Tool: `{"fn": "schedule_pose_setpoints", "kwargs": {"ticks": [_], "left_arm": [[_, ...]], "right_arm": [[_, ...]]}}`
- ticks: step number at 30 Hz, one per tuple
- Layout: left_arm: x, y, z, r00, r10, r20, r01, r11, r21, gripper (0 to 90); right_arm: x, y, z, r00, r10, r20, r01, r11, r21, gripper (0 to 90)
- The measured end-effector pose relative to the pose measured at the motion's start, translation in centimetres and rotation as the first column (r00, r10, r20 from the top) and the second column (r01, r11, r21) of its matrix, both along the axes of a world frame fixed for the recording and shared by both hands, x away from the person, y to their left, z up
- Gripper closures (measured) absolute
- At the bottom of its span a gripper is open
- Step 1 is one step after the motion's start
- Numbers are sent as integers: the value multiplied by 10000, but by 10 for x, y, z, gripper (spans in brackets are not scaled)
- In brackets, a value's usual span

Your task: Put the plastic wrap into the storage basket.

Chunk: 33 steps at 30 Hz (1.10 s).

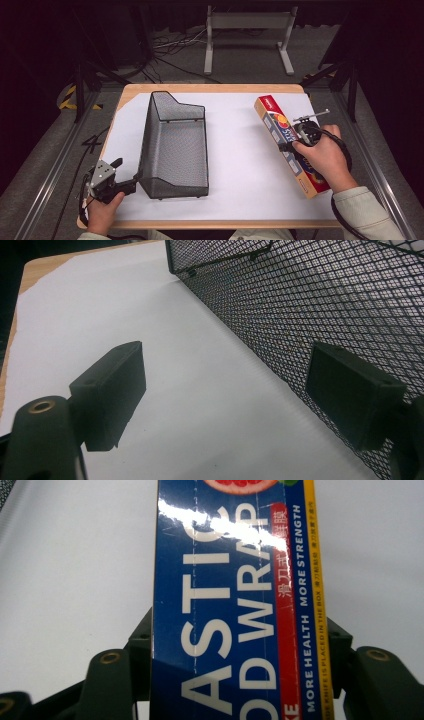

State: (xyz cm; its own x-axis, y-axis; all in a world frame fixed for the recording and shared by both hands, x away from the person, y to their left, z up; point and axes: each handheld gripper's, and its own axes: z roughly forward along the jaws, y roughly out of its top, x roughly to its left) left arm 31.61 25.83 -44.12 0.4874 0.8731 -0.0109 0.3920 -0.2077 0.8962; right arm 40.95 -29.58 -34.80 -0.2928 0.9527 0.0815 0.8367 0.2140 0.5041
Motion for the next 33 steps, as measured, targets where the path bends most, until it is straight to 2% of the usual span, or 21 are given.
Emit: {"fn": "schedule_pose_setpoints", "kwargs": {"ticks": [3, 10, 12, 13, 16, 26, 29, 31, 33], "left_arm": [[0, 0, 0, 10000, 10, 29, -10, 10000, 7, 173], [0, 0, 0, 10000, 40, 29, -40, 10000, 25, 173], [0, 0, 0, 10000, 46, 32, -46, 10000, 37, 173], [0, 0, 0, 10000, 58, 42, -58, 10000, 38, 173], [0, 0, 1, 10000, 69, 54, -70, 10000, 34, 173], [0, 1, 0, 10000, 57, 81, -57, 10000, 11, 173], [0, 1, 1, 9999, 50, 107, -50, 10000, 9, 173], [0, 1, 1, 10000, 42, 85, -42, 10000, -1, 173], [0, 1, 1, 9999, 36, 101, -36, 10000, 3, 173]], "right_arm": [[0, -1, 8, 10000, -5, 56, 5, 9999, 125, 399], [-1, 2, 21, 9997, -38, 251, 36, 10000, 83, 399], [-2, 3, 23, 9996, -78, 261, 74, 9998, 166, 398], [-3, 6, 27, 9994, -169, 306, 156, 9990, 410, 398], [-4, 11, 30, 9991, -192, 382, 172, 9986, 506, 398], [-8, 49, 45, 9984, 450, 336, -467, 9976, 511, 398], [-10, 67, 48, 9965, 767, 318, -784, 9952, 581, 398], [-10, 71, 49, 9962, 813, 324, -830, 9949, 567, 398], [-11, 82, 49, 9934, 1052, 457, -1078, 9925, 579, 398]]}}
